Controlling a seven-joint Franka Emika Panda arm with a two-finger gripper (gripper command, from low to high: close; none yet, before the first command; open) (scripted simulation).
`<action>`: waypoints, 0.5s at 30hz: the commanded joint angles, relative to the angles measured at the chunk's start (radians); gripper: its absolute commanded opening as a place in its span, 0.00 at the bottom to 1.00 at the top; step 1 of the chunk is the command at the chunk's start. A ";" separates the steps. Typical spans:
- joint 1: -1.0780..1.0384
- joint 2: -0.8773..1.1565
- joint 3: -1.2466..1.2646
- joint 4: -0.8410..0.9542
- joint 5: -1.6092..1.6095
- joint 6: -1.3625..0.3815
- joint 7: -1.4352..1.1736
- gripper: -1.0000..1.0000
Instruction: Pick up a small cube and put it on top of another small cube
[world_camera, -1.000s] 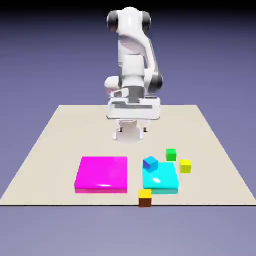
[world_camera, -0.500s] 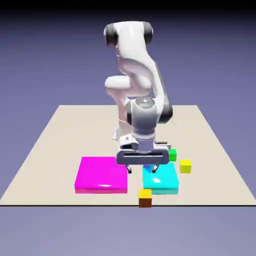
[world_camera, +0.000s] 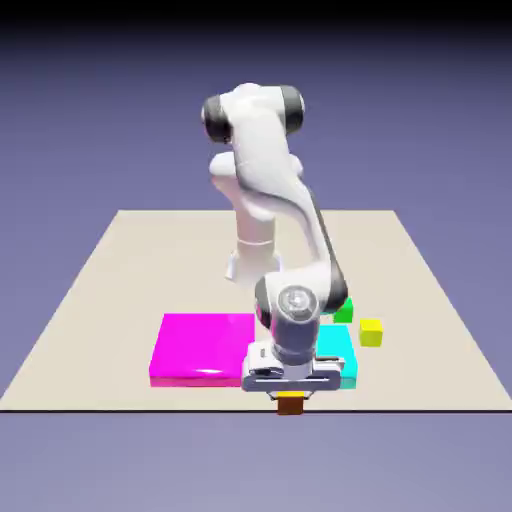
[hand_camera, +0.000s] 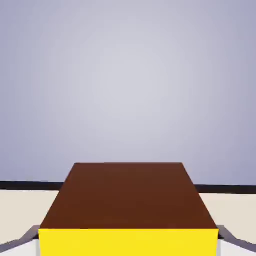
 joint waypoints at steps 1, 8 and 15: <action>0.000 -0.036 0.005 -0.015 0.010 -0.020 0.000 0.00; 0.023 -0.290 0.022 -0.211 0.106 -0.067 0.006 0.00; 0.045 -0.544 0.039 -0.406 0.203 -0.115 0.012 0.00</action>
